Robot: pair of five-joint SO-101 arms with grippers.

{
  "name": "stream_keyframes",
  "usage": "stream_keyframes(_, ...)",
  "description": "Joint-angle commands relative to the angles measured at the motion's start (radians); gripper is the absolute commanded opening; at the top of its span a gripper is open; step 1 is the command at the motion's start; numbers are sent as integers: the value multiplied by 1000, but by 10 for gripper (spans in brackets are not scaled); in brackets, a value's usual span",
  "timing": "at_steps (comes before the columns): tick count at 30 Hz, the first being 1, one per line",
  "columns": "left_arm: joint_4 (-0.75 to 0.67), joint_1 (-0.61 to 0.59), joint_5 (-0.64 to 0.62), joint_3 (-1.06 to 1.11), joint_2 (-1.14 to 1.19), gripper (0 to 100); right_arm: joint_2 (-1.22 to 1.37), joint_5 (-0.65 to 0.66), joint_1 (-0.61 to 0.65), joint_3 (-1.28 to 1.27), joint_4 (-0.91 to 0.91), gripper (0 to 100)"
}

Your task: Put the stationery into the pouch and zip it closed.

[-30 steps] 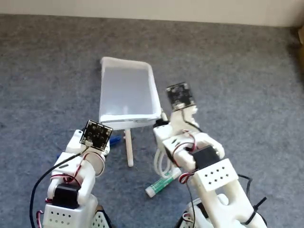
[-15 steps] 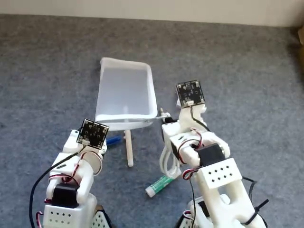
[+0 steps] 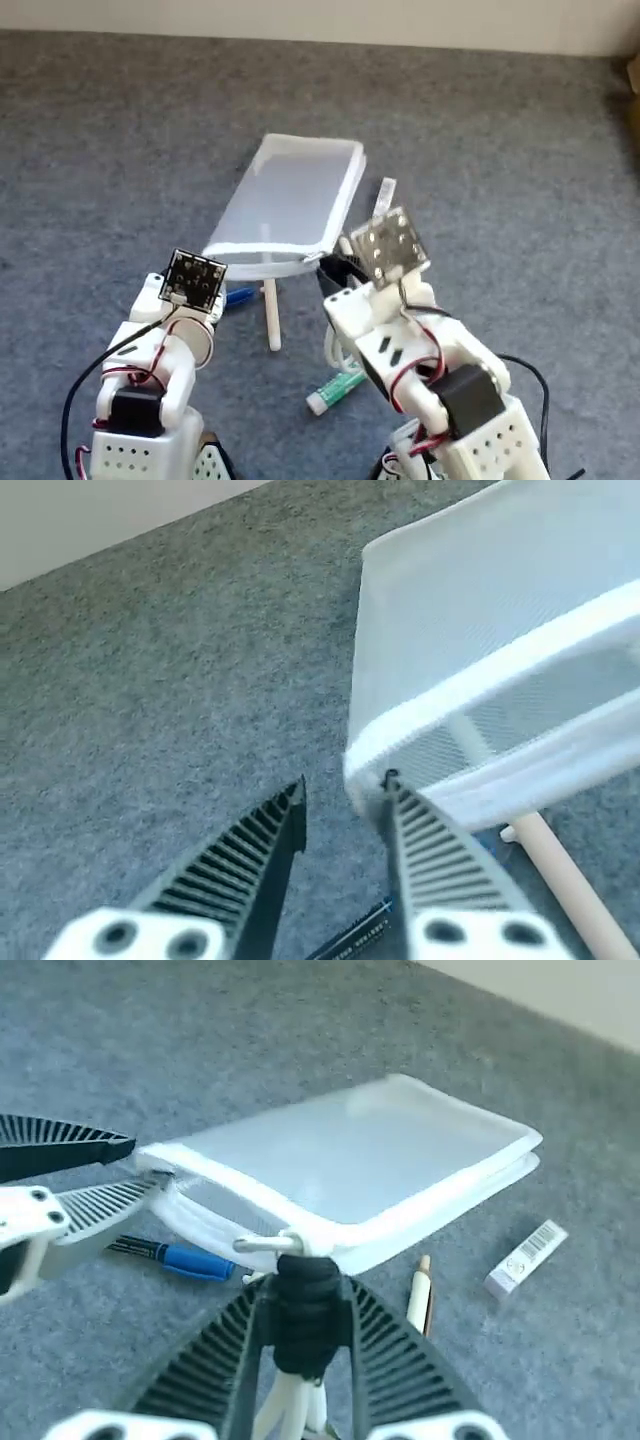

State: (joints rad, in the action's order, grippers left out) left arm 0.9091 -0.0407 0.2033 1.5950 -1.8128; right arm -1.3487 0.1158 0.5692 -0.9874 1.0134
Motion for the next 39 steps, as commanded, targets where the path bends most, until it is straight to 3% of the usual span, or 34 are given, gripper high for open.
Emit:
stream_keyframes(1, -12, -19, -89, -36, -12, 237, -56, 64, 22, -10, 1, 4)
stream_keyframes(16, -18, -21, -103, -18, -10, 252, -64, 75, 53, -24, 4, 4)
stream_keyframes(23, -78, -90, -143, 12, -10, 252, -64, 75, 54, -24, 73, 4)
stream_keyframes(32, -115, -50, -141, 38, -10, 252, -111, 75, 87, -31, 81, 4)
stream_keyframes(39, -114, -28, -61, 36, -10, 109, -245, 81, 163, -39, 81, 4)
